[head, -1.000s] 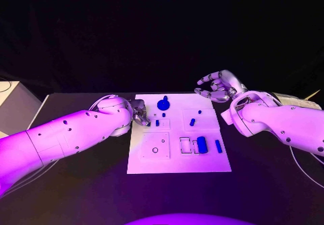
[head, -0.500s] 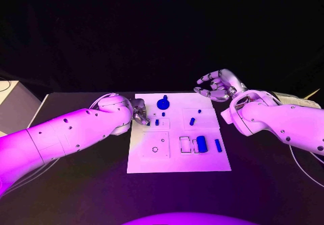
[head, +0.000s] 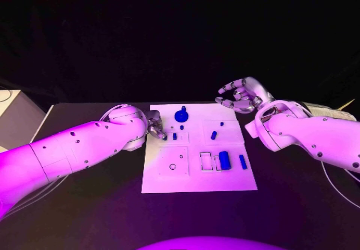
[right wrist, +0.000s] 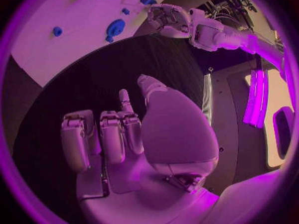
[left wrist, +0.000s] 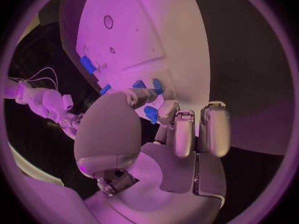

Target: Assemble the parts on the task board

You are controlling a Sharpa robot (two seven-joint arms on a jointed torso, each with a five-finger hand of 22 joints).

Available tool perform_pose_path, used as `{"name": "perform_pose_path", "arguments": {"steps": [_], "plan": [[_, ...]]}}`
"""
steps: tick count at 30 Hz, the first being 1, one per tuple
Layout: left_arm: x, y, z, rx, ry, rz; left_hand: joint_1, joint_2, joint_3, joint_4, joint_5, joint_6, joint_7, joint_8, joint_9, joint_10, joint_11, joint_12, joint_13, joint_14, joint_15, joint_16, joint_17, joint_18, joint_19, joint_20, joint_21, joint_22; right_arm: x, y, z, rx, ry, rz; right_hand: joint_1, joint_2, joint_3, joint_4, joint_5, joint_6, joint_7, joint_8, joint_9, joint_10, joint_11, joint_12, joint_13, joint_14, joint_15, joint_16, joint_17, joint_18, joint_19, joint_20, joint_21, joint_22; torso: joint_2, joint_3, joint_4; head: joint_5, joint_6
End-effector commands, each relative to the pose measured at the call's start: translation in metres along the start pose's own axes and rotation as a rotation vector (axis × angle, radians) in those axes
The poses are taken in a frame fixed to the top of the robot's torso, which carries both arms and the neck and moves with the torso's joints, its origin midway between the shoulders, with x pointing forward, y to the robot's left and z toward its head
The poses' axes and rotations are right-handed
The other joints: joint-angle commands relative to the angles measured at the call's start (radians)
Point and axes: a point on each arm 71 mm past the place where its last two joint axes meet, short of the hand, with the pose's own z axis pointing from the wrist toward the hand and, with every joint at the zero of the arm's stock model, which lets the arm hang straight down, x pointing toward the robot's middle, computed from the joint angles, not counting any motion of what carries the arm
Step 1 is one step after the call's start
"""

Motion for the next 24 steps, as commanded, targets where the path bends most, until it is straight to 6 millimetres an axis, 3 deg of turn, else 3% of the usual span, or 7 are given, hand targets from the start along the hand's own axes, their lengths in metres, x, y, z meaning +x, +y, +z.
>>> {"name": "perform_pose_path", "arguments": {"steps": [1, 24], "plan": [[0.0084, -0.004, 0.0008, 0.014, 0.032, -0.027, -0.02, 0.0, 0.077, -0.087, -0.007, 0.012, -0.017, -0.008, -0.004, 0.0, -0.008, -0.004, -0.003, 0.104, -0.009, 0.003, 0.263, -0.011, 0.004, -0.008, 0.003, 0.007, 0.0002, 0.0016, -0.0004, -0.019, 0.0, -0.007, -0.01, -0.002, 0.004, 0.003, 0.004, -0.006, 0.0, 0.006, 0.0, 0.104, 0.0, 0.002, 0.263, 0.1, 0.0, 0.0, 0.246, -0.009, 0.097, 0.001, -0.005, 0.251, 0.0, -0.0002, 0.0002, 0.0, 0.001], [0.0057, -0.002, 0.0012, 0.006, 0.0, -0.049, -0.088, -0.005, -0.026, -0.02, -0.012, 0.034, -0.019, -0.031, -0.017, -0.009, -0.01, -0.005, -0.002, 0.104, -0.012, 0.003, 0.263, -0.01, 0.003, -0.014, -0.002, 0.001, 0.0003, 0.0013, -0.0003, -0.02, 0.0, -0.008, -0.012, -0.002, 0.004, 0.003, 0.005, -0.007, 0.0, 0.006, 0.0, 0.104, 0.0, 0.002, 0.263, 0.1, 0.0, 0.0, 0.245, -0.009, 0.096, 0.001, -0.006, 0.251, 0.0, -0.0006, -0.0004, -0.002, -0.001]]}}
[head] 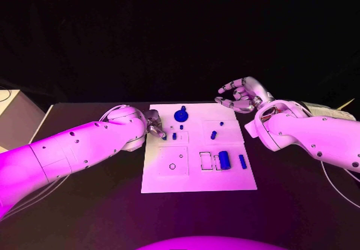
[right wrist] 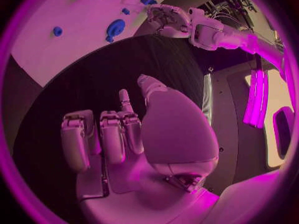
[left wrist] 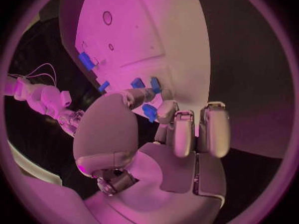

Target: Assemble the parts on the task board

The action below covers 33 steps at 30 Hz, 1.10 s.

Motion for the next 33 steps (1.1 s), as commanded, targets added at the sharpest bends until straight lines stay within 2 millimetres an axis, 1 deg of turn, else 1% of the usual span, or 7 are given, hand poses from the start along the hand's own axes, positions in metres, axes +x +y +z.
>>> {"name": "perform_pose_path", "arguments": {"steps": [1, 12, 21, 28, 33], "plan": [[0.0054, -0.0048, 0.0, 0.019, 0.016, -0.012, -0.011, 0.0, -0.011, 0.005, -0.005, 0.005, 0.002, -0.008, -0.002, -0.004, -0.004, -0.005, 0.001, 0.106, -0.003, 0.003, 0.263, -0.01, 0.0, -0.003, -0.002, 0.002, 0.0002, 0.0013, -0.0002, -0.019, 0.0, -0.007, -0.012, -0.002, 0.004, 0.003, 0.005, -0.007, 0.0, 0.006, 0.0, 0.104, 0.0, 0.002, 0.263, 0.1, 0.0, -0.001, 0.245, -0.009, 0.096, 0.001, -0.006, 0.25, 0.0, 0.0001, 0.0, 0.0, -0.001], [0.0043, -0.0052, 0.0001, 0.02, -0.001, -0.022, -0.027, 0.001, -0.039, 0.026, -0.004, 0.009, 0.003, -0.012, -0.004, -0.003, -0.003, -0.003, 0.004, 0.106, -0.003, 0.003, 0.263, -0.01, 0.0, -0.002, -0.003, 0.002, -0.0001, 0.0008, -0.0002, -0.018, 0.0, -0.008, -0.012, -0.002, 0.004, 0.003, 0.005, -0.007, 0.0, 0.006, 0.0, 0.104, 0.0, 0.002, 0.263, 0.1, 0.0, -0.001, 0.245, -0.009, 0.096, 0.001, -0.006, 0.25, 0.0, 0.0002, -0.0004, -0.002, 0.0], [0.0045, -0.0048, 0.0, 0.02, 0.005, -0.02, -0.029, -0.001, -0.049, 0.03, -0.004, 0.01, 0.003, -0.012, -0.004, -0.004, -0.003, -0.003, 0.004, 0.106, -0.003, 0.003, 0.263, -0.01, 0.001, -0.002, -0.002, 0.003, 0.0001, 0.0006, -0.0003, -0.017, 0.001, -0.008, -0.012, -0.002, 0.004, 0.003, 0.005, -0.007, 0.0, 0.006, 0.0, 0.104, 0.0, 0.002, 0.263, 0.1, 0.0, -0.001, 0.245, -0.009, 0.096, 0.001, -0.006, 0.25, 0.0, -0.0001, 0.0007, -0.003, -0.002], [0.0047, -0.004, 0.0001, 0.017, 0.009, -0.02, -0.032, -0.002, -0.065, 0.034, -0.004, 0.01, 0.003, -0.014, -0.003, -0.004, -0.003, -0.003, 0.005, 0.106, -0.002, 0.003, 0.263, -0.01, 0.0, -0.002, -0.003, 0.002, 0.0004, 0.0006, -0.0004, -0.017, 0.002, -0.008, -0.012, -0.002, 0.004, 0.003, 0.005, -0.007, 0.0, 0.006, 0.0, 0.104, 0.0, 0.002, 0.263, 0.1, 0.0, -0.001, 0.245, -0.009, 0.096, 0.001, -0.006, 0.25, 0.0, -0.0001, 0.0001, -0.004, -0.003], [0.0048, -0.0032, 0.0002, 0.015, 0.013, -0.019, -0.019, 0.001, -0.068, 0.029, 0.001, 0.009, 0.001, -0.016, -0.004, -0.006, -0.005, -0.004, 0.004, 0.106, -0.003, 0.003, 0.263, -0.009, -0.001, -0.002, -0.004, -0.001, 0.0004, 0.0005, -0.0005, -0.017, 0.002, -0.008, -0.012, -0.002, 0.004, 0.003, 0.005, -0.007, 0.0, 0.006, 0.0, 0.104, 0.0, 0.002, 0.263, 0.1, 0.0, -0.001, 0.245, -0.009, 0.096, 0.001, -0.006, 0.25, -0.001, 0.0, 0.0001, -0.003, -0.004]]}}
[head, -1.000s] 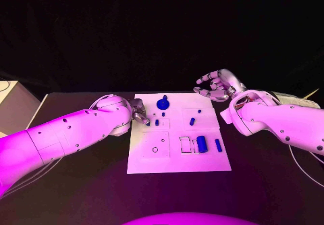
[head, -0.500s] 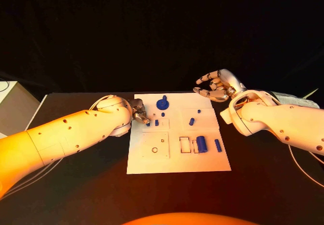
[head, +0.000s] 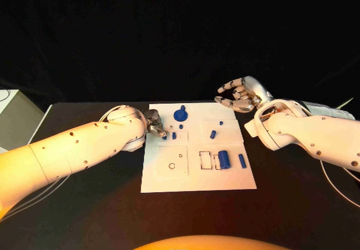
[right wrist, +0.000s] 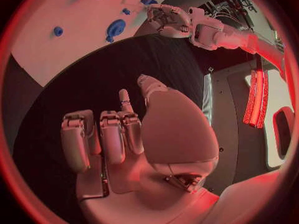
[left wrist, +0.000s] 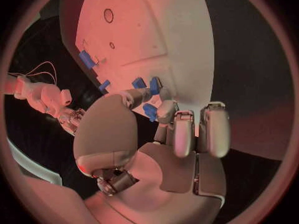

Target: Assemble the parts on the task board

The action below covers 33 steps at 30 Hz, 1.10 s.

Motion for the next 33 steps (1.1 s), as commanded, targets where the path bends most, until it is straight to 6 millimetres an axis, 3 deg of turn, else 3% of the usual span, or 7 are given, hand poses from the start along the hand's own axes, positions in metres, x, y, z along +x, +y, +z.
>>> {"name": "perform_pose_path", "arguments": {"steps": [1, 19, 33], "plan": [[0.003, -0.0021, -0.0001, 0.011, 0.021, -0.001, 0.011, 0.003, -0.001, -0.002, 0.002, 0.0, 0.003, -0.008, -0.001, -0.003, -0.002, -0.005, -0.001, 0.106, -0.003, 0.003, 0.263, -0.01, -0.001, -0.002, -0.004, 0.0, 0.0004, 0.0013, -0.0003, -0.018, 0.002, -0.007, -0.012, -0.002, 0.004, 0.003, 0.005, -0.007, 0.0, 0.006, 0.0, 0.104, 0.0, 0.002, 0.263, 0.1, 0.0, 0.0, 0.245, -0.009, 0.096, 0.001, -0.006, 0.25, 0.0, 0.0002, -0.0003, 0.0, 0.0], [0.0037, -0.0007, 0.0003, 0.004, 0.034, 0.006, 0.094, 0.001, 0.095, -0.069, 0.023, -0.001, -0.003, -0.017, -0.001, -0.006, -0.008, -0.005, 0.004, 0.106, -0.009, 0.003, 0.263, -0.01, 0.001, -0.007, -0.004, 0.004, 0.0004, 0.0013, -0.0007, -0.018, 0.002, -0.007, -0.012, -0.002, 0.004, 0.003, 0.005, -0.007, 0.0, 0.006, 0.0, 0.104, 0.0, 0.002, 0.263, 0.1, 0.0, 0.0, 0.245, -0.009, 0.096, 0.001, -0.006, 0.25, 0.0, 0.0004, -0.0006, -0.001, -0.002], [0.0031, -0.0012, 0.0005, 0.005, 0.025, -0.001, 0.085, 0.0, 0.102, -0.07, 0.025, 0.001, -0.002, -0.015, 0.002, -0.001, -0.007, -0.002, 0.009, 0.106, -0.009, 0.003, 0.263, -0.011, 0.003, -0.008, -0.003, 0.007, 0.0003, 0.0013, -0.0011, -0.018, 0.002, -0.006, -0.012, -0.002, 0.004, 0.003, 0.005, -0.007, 0.0, 0.006, 0.0, 0.104, 0.0, 0.002, 0.263, 0.1, 0.0, 0.0, 0.245, -0.009, 0.096, 0.001, -0.006, 0.25, 0.0, 0.0003, -0.0004, -0.001, -0.001]]}}
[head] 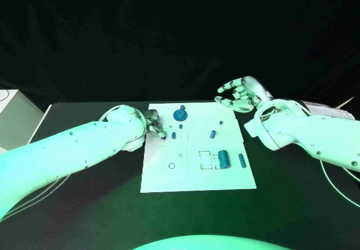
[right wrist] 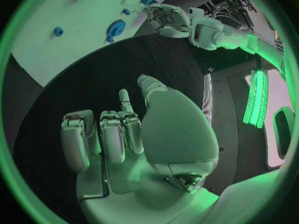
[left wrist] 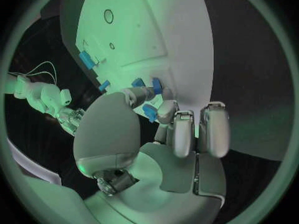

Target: Assemble the parts on the task board

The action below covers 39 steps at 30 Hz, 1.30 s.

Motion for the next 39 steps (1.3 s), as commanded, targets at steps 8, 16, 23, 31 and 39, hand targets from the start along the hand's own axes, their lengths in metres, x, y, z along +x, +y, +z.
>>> {"name": "perform_pose_path", "arguments": {"steps": [8, 16, 23, 31, 39], "plan": [[0.0026, -0.0025, 0.0003, 0.01, 0.011, -0.016, -0.051, 0.0, 0.037, -0.027, 0.001, 0.006, -0.003, 0.009, 0.006, 0.01, -0.002, 0.001, 0.006, 0.102, -0.004, 0.003, 0.264, -0.012, 0.005, -0.007, -0.001, 0.012, 0.0003, 0.0014, -0.0004, -0.018, 0.001, -0.007, -0.012, -0.002, 0.004, 0.003, 0.005, -0.007, 0.0, 0.006, 0.0, 0.104, 0.0, 0.002, 0.263, 0.1, 0.0, -0.001, 0.245, -0.009, 0.096, 0.001, -0.006, 0.251, 0.0, -0.0003, 0.0002, -0.001, 0.002], [0.0024, -0.0025, 0.0004, 0.01, 0.009, -0.031, -0.093, 0.0, 0.015, -0.001, -0.002, 0.01, -0.002, 0.009, 0.009, 0.014, -0.002, 0.003, 0.009, 0.102, -0.003, 0.003, 0.264, -0.012, 0.008, -0.006, 0.0, 0.015, 0.0003, 0.0013, -0.0005, -0.018, 0.001, -0.007, -0.012, -0.002, 0.004, 0.003, 0.005, -0.007, 0.0, 0.006, 0.0, 0.104, 0.0, 0.002, 0.263, 0.1, 0.0, -0.001, 0.245, -0.009, 0.096, 0.001, -0.006, 0.251, 0.0, -0.0005, 0.0, -0.001, 0.001], [0.0025, -0.0019, 0.0005, 0.008, 0.012, -0.036, -0.107, 0.0, 0.002, 0.009, -0.004, 0.011, -0.002, 0.009, 0.01, 0.015, -0.001, 0.003, 0.01, 0.102, -0.003, 0.003, 0.264, -0.013, 0.008, -0.006, 0.001, 0.016, 0.0003, 0.0011, -0.0006, -0.018, 0.001, -0.007, -0.012, -0.002, 0.004, 0.003, 0.005, -0.007, 0.0, 0.006, 0.0, 0.104, 0.0, 0.002, 0.263, 0.1, 0.0, -0.001, 0.245, -0.009, 0.096, 0.001, -0.006, 0.251, 0.0, -0.0002, 0.0005, -0.002, 0.0], [0.0024, -0.0019, 0.0006, 0.007, 0.01, -0.04, -0.111, 0.0, -0.003, 0.011, -0.005, 0.011, -0.002, 0.009, 0.01, 0.015, -0.001, 0.003, 0.009, 0.102, -0.003, 0.003, 0.264, -0.013, 0.008, -0.006, 0.001, 0.015, 0.0003, 0.001, -0.0006, -0.018, 0.001, -0.007, -0.012, -0.002, 0.004, 0.003, 0.005, -0.007, 0.0, 0.006, 0.0, 0.104, 0.0, 0.002, 0.263, 0.1, 0.0, -0.001, 0.245, -0.009, 0.096, 0.001, -0.006, 0.251, 0.0, 0.0002, 0.0003, -0.002, 0.0], [0.0029, 0.0, 0.0009, -0.003, 0.023, -0.034, -0.118, -0.001, -0.015, 0.016, -0.007, 0.01, -0.001, 0.008, 0.011, 0.013, -0.001, 0.001, 0.006, 0.102, -0.003, 0.003, 0.264, -0.012, 0.006, -0.006, -0.001, 0.012, 0.0003, 0.0008, -0.0006, -0.017, 0.001, -0.007, -0.012, -0.002, 0.004, 0.003, 0.005, -0.007, 0.0, 0.006, 0.0, 0.104, 0.0, 0.002, 0.263, 0.1, 0.0, -0.001, 0.245, -0.009, 0.096, 0.001, -0.006, 0.251, 0.0, 0.0003, 0.0002, -0.002, -0.001]]}}
